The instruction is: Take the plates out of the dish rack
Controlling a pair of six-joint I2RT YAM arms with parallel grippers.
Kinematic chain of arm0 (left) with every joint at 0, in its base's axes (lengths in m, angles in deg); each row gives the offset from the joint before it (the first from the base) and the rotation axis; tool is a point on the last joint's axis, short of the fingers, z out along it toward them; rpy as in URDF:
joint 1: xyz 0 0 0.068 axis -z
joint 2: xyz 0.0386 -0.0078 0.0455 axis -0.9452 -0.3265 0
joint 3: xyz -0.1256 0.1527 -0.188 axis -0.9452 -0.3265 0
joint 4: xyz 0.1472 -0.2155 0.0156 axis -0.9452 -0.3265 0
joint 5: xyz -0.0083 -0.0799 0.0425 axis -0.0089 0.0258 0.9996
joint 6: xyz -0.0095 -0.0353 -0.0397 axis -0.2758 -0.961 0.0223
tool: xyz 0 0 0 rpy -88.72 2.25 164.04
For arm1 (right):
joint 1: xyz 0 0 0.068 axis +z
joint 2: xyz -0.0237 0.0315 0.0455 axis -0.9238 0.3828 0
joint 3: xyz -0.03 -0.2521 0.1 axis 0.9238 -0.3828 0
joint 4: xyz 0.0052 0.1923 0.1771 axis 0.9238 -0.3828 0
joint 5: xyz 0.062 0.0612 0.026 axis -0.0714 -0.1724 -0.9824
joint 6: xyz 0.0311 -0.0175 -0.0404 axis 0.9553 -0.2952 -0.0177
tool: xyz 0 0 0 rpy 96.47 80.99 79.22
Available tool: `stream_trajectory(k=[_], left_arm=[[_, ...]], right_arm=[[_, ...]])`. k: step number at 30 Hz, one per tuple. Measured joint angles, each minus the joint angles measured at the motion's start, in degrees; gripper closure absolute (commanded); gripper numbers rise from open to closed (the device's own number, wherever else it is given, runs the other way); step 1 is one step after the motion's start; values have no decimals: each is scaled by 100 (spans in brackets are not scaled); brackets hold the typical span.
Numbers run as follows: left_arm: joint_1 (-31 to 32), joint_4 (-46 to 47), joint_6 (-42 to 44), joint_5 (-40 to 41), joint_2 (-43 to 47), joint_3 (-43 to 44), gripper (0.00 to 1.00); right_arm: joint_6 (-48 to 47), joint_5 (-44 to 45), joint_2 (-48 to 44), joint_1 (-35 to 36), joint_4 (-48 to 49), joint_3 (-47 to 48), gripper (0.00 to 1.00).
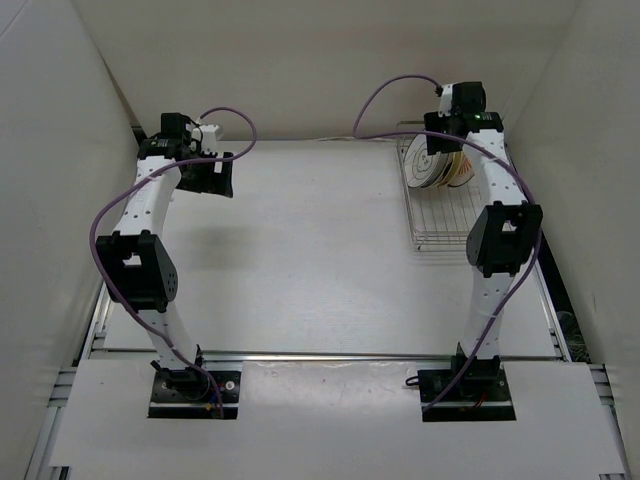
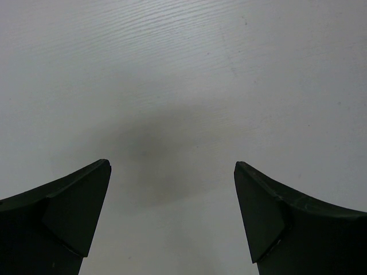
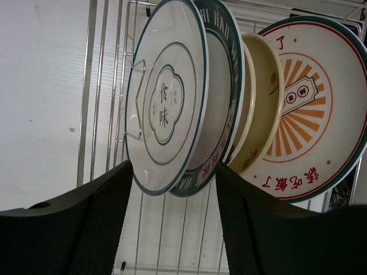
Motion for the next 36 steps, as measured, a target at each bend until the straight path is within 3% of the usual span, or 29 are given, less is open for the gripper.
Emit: stream_trajectory(k=[8,17,20,21,24,26,36], left_arm=[[0,37,-59,-4,31,-17,0],[-2,31,-94,-205,48,-17,0],[28,-22,-81,-492,50,-17,0],[61,-46,-66,-577,50,-17,0],[243,-188,28,-874,52,17,0],[337,-337,96,-1128,50,109,0],[439,-1029,721,-2559,59,352,0]], right_arm=[[13,61,57,52,28,39,46],[20,72,262,52,81,72,46],[22,68,356,52,87,125,57],[28,72,389,52,83,162,68],[48,50,409,57,101,197,89],[120,70,409,57,177,219,98],[365,442,256,120,179,251,100]])
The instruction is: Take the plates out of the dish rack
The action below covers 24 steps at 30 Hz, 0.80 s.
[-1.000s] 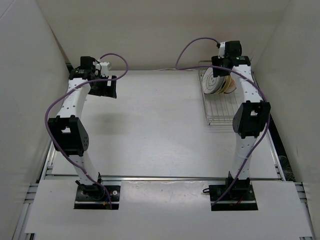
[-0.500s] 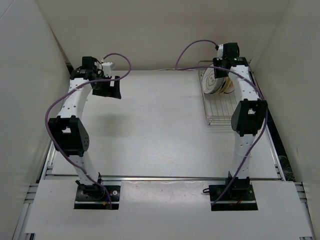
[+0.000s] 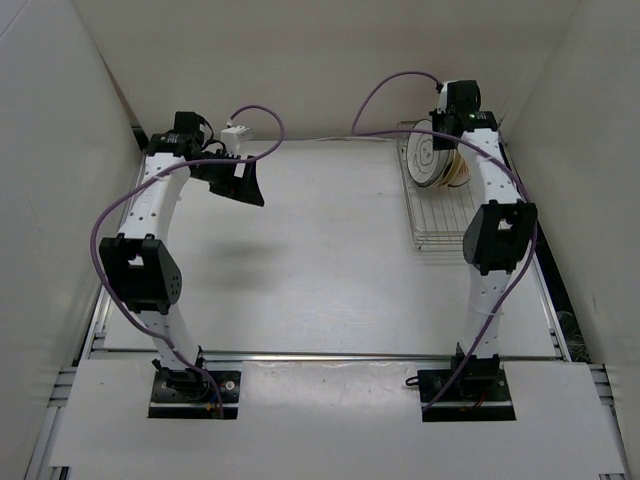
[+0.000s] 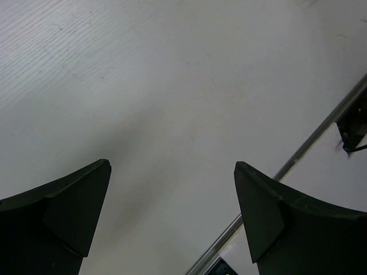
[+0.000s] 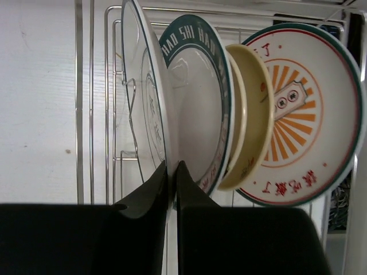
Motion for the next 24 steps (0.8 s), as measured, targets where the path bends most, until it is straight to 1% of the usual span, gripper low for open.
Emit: stream_trajectory(k=[3,7,11,14,16,18,22,24], left_arm=[[-2,-37,0,-188,81,-74,0],[-2,-2,-136,-262,389,-376,0],[-2,129,-411,-271,820,-678,4],[-2,216,-619,-415,1071,-793,5],[-2,258,-737,-623,1130,-822,5],[-2,295,-820,-914,1095,-817,5],[-2,232,-907,-1633,767,-693,12],[-2,216,-933,-1941,549,-634,12]], right_arm=[[-2,234,-332,44,-144,-72,100],[-15,444,-1185,46,-229,-398,100],[42,138,-2310,138,-240,-872,100],[-125,-778,-3003,179,-334,-1198,100],[-271,-1670,-3311,199,-551,-1403,100],[-354,-2745,-3473,203,-798,-1683,100],[-173,-4835,-3338,275,-1139,-2485,100],[28,-5567,-3069,345,-1193,-2905,100]])
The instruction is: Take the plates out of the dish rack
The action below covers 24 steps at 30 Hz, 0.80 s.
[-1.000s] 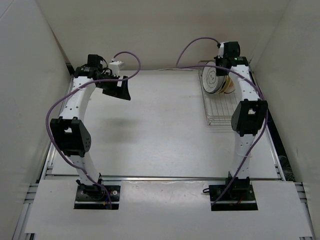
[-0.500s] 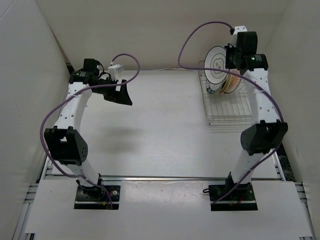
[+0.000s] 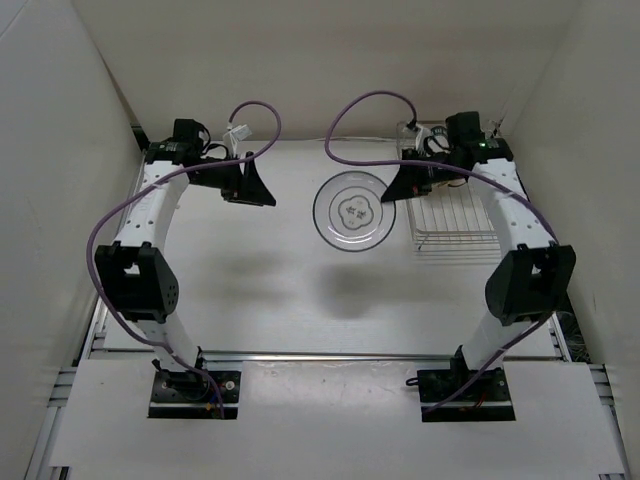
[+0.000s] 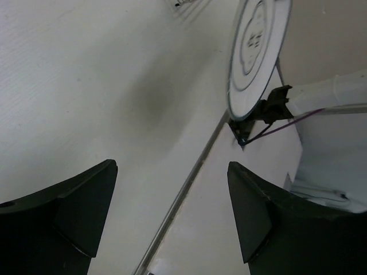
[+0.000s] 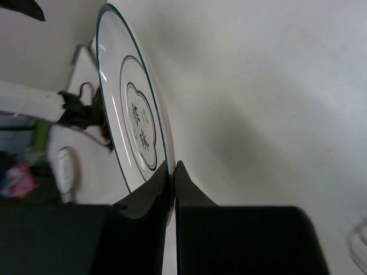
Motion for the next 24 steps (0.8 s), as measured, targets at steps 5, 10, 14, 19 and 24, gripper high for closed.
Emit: stream_trajectory(k=[5,10,14,19,24], left_arm=[[2,-28,-33,-525,-404,15,16],[101,-61,-55,-693,-610,35,17],[407,-70,-66,-693,-730,146,20],[605,-87,-76,-684,-828,186,40],[608,-96,-111,-632,-887,192,90]], right_arm=[[363,-933,739,208,-61,-472,100],[684,-1493,1169,481,111,-404,100],[876,-1679,1506,754,356,-179,100],[1045,-1777,1786,931,533,22,100],[1161,-1805,1902,931,684,114,100]])
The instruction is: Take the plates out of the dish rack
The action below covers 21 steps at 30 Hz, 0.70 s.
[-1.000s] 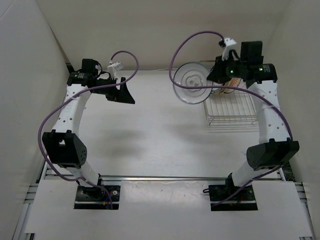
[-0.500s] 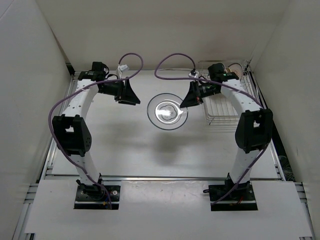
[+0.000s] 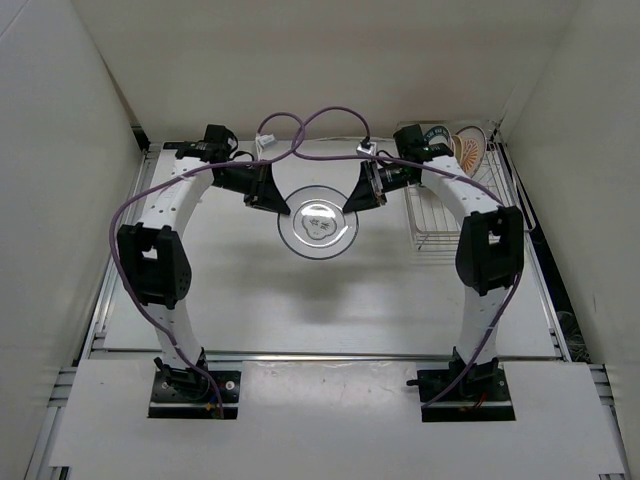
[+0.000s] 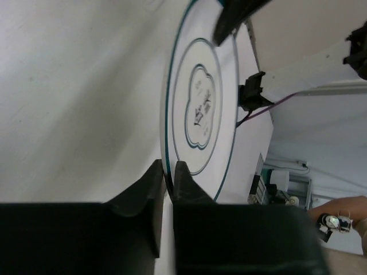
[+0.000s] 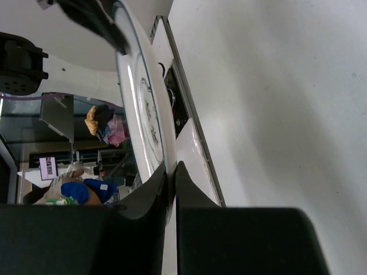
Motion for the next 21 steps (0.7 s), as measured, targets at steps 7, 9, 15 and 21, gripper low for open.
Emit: stream_trajectory(k=[7,9,15,21], left_arm=[[-59,157,-203,417,-31,-4,90],[-50,420,-538,671,-7,-44,90],[-238,1200,-1679,1255,39,-164,90],[-1158,1661,-2503,1239,-476,542,90]], right_arm=[[9,227,-13,37,-28,111,19],[-170,638,-98,24,-186,107,17],[-1165,1784,-1504,-118,-737,-693,0],[-1847,2245,-3211,-1237,-1165,-1510,0]])
